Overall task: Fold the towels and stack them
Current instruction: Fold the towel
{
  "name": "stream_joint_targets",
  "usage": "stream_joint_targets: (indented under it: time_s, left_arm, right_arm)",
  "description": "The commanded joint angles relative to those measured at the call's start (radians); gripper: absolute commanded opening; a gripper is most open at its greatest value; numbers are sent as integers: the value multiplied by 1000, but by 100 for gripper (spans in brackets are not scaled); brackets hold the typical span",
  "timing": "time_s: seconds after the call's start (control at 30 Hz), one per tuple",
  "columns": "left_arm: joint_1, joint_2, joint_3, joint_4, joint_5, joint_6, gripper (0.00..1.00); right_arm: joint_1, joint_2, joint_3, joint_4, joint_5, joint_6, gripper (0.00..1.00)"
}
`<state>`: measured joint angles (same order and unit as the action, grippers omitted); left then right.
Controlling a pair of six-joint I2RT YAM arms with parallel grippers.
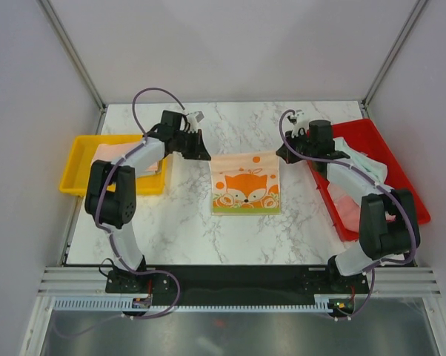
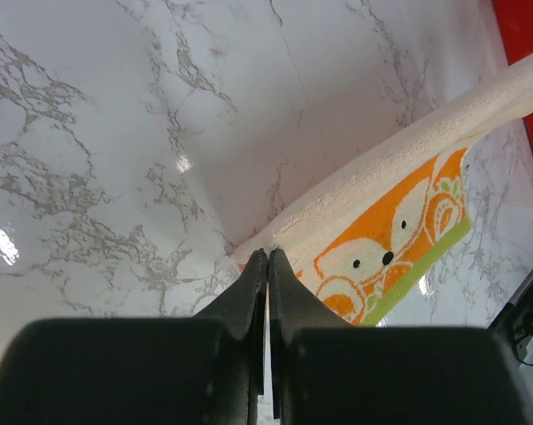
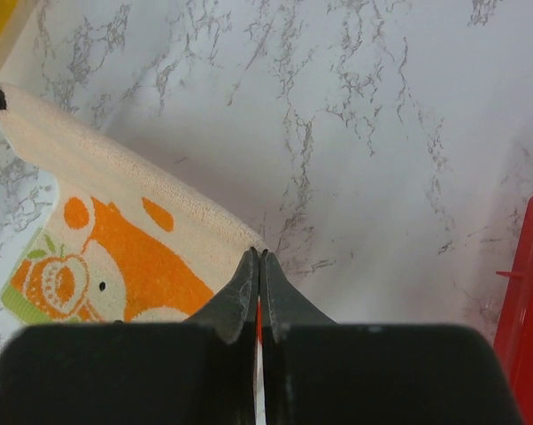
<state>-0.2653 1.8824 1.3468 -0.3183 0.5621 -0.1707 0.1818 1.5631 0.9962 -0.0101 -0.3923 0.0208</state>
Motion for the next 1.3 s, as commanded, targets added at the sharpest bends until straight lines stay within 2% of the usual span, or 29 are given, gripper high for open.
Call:
stream_joint_targets:
  time_s: [0.0,0.37,0.73,0.97,1.27]
  left_arm:
    - [-6,-75,-37,35,7,-29,2]
    - [-66,-229,-170,42,-37,-53,2]
    - [-127,-316,-307,56,-119,-101,2]
    - [-161,-359,-408,84,-155,-130,2]
    - [-229,-376,-471,99,-240,-154,2]
  right_arm:
    - [4,-64,-31,45,38,25,0]
    - [30,-221,-171,44,93,114,0]
    - [73,-377,-310,12,118,237,0]
    - [91,-451,-422,-36,158,372,0]
    - [100,-448,-513,-64,164,419,2]
